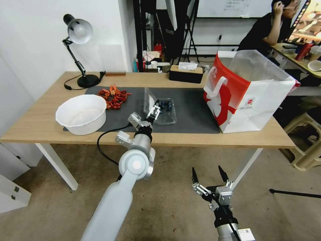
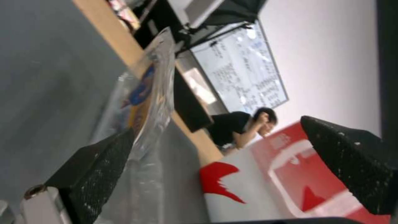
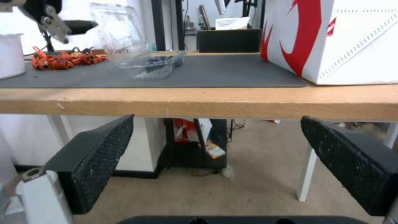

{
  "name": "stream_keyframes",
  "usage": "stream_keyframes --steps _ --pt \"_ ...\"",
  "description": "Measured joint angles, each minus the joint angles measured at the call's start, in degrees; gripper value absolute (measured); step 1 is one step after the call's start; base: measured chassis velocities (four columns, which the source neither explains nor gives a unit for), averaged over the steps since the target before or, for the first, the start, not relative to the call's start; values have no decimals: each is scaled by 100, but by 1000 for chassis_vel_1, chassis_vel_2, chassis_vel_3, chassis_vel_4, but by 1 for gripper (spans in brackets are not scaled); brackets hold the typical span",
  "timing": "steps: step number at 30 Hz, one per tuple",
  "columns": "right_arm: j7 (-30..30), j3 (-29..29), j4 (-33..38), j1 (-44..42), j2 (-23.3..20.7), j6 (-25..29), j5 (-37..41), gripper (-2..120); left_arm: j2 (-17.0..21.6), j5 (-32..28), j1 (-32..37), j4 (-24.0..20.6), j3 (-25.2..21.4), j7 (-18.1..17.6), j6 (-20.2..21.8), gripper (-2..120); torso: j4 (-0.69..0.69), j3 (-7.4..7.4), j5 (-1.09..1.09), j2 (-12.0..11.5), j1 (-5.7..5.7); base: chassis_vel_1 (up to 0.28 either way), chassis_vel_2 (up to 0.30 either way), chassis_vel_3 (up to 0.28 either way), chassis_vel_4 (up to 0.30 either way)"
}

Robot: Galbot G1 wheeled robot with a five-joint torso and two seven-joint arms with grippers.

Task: Close the takeout container lid, then place the container into the takeout bag.

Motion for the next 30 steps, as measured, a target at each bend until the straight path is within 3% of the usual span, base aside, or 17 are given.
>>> stream_keyframes --steps 8,11,19,30 --pt "-3 17 10 -12 38 3 -34 100 7 -269 -243 91 143 215 394 100 0 0 1 0 0 0 0 0 0" --pt "-11 26 10 -28 61 3 -53 100 -18 -670 -530 287 253 15 684 100 -1 0 1 0 0 0 0 0 0" --pt "-28 31 9 -52 119 0 -92 100 -140 -1122 -1018 753 350 -392 924 100 -1 0 0 0 0 0 0 0 0" --pt "-41 30 11 -20 108 -35 -82 100 -182 -997 -1045 867 566 -1024 1154 62 0 0 0 0 0 0 0 0 0"
